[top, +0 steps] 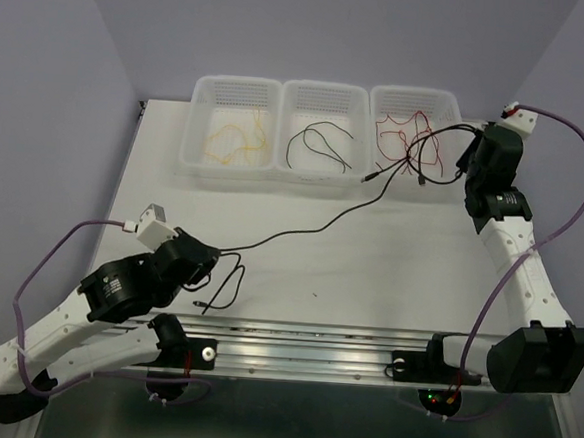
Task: Untangle the cables
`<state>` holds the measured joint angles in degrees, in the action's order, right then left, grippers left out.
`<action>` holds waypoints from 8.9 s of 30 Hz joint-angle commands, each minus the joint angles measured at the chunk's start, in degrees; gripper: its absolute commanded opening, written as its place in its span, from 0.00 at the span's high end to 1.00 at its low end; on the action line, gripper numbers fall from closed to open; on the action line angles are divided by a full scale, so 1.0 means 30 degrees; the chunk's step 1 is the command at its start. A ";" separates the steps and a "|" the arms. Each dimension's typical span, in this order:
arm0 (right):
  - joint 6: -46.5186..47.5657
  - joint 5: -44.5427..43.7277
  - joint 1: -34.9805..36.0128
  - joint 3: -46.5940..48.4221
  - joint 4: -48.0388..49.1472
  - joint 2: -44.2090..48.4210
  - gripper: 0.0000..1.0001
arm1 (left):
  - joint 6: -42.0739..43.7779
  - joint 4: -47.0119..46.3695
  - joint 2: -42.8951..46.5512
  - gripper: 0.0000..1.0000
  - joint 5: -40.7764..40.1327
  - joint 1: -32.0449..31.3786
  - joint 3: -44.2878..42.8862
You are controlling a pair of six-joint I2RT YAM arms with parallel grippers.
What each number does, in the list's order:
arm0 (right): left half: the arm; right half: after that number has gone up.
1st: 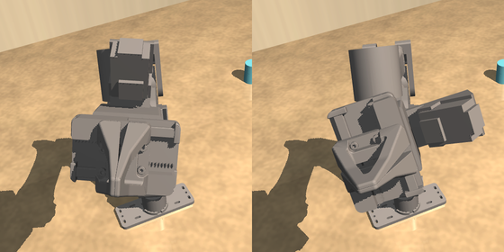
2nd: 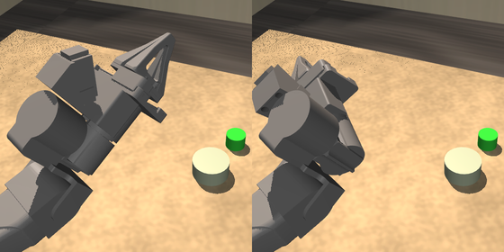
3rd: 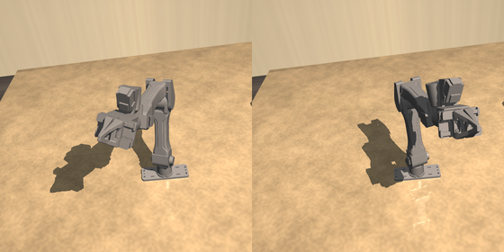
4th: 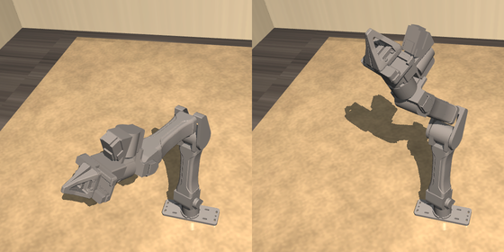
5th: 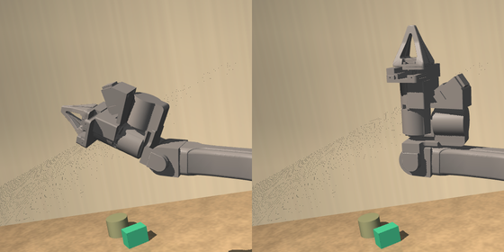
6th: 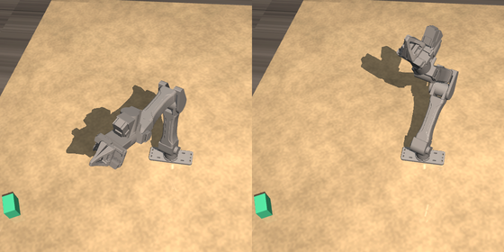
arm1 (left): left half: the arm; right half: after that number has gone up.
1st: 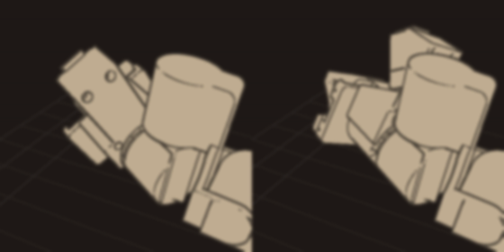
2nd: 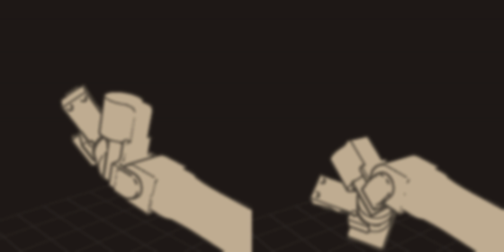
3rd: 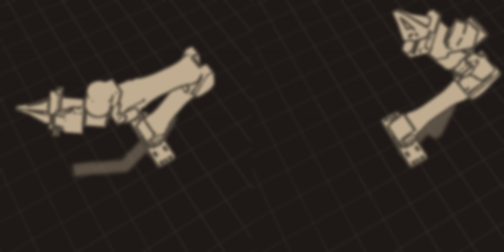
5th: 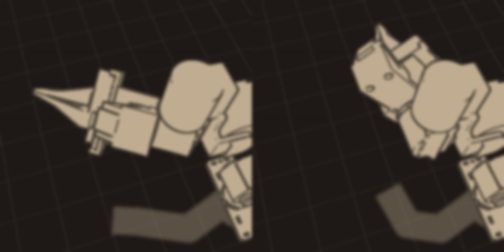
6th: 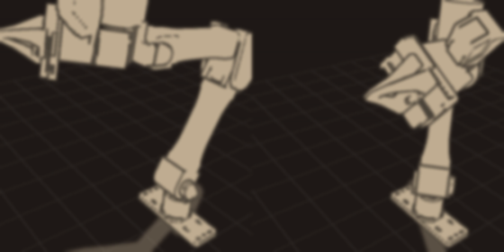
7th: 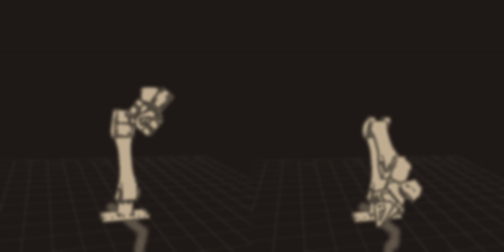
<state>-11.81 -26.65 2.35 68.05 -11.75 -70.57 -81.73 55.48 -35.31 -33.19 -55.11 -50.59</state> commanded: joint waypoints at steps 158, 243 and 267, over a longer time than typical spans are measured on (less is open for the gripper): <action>-0.0869 1.2015 0.4783 0.0311 0.0425 0.1583 0.99 | 1.4853 -1.1668 -0.7332 1.00 -0.0158 0.2843 -0.6401; -0.4760 0.5341 0.4783 -0.4928 -0.3232 0.5855 0.00 | 2.0303 -0.8300 -2.2172 0.01 0.5449 0.4955 -2.3322; -0.6845 0.1033 0.4783 -0.9998 -0.3526 0.8843 0.00 | 0.4306 -0.2528 -0.0449 0.01 -0.2296 0.2814 0.1482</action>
<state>-31.53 -20.43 16.58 37.91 -24.03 -46.06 -63.66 45.10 -39.51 -35.51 -46.48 -45.43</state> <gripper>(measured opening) 0.998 0.985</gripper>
